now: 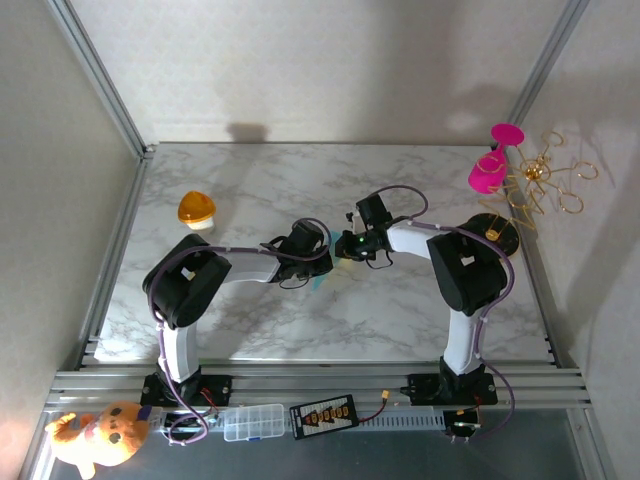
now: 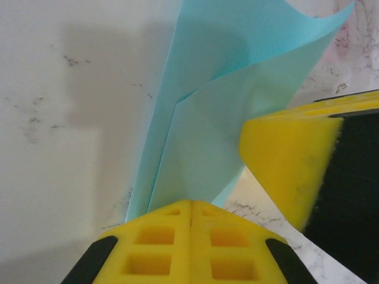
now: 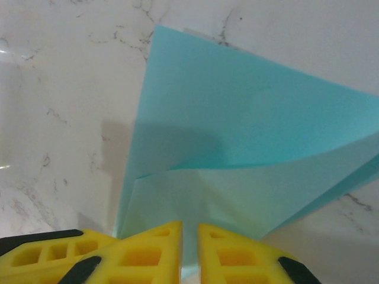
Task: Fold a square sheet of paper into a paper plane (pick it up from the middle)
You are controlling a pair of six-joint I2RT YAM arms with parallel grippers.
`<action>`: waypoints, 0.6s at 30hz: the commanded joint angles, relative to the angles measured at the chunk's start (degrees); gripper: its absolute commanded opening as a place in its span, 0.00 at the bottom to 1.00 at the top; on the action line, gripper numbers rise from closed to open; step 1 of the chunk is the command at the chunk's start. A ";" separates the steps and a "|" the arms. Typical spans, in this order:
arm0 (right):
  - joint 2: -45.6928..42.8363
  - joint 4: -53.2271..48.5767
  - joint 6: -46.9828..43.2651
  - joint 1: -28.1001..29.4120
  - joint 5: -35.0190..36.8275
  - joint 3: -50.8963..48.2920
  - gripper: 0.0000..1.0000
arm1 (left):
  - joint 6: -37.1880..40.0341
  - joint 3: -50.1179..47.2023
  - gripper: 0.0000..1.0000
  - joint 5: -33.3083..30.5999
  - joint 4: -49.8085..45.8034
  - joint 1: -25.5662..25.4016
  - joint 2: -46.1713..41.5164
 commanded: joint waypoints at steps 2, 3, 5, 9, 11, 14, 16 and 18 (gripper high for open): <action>2.34 0.24 0.23 -1.50 1.89 0.57 0.15 | 1.35 -1.69 0.00 -2.77 -7.90 0.22 1.90; 2.57 0.48 0.37 -2.06 2.34 0.85 0.15 | 1.71 -2.19 0.00 -2.83 -8.16 0.22 1.81; 2.95 0.80 0.68 -3.33 3.12 1.51 0.15 | 2.48 -3.20 0.00 -2.68 -8.82 0.22 1.86; 3.88 2.47 1.28 -6.51 3.84 2.54 0.15 | 3.69 -5.62 0.00 -2.34 -9.40 0.22 1.82; 4.50 3.51 1.38 -7.98 4.23 2.87 0.15 | 4.13 -6.42 0.00 -1.92 -9.43 0.22 1.69; 6.22 4.11 1.68 -10.16 4.48 4.21 0.15 | 4.60 -6.85 0.00 -1.39 -9.31 0.22 1.89; 7.23 4.14 2.99 -11.20 4.84 5.36 0.15 | 4.63 -6.85 0.00 -1.03 -9.23 0.20 1.88; 7.71 3.38 4.21 -11.74 5.12 6.58 0.16 | 4.54 -6.67 0.00 -1.05 -9.15 0.22 1.73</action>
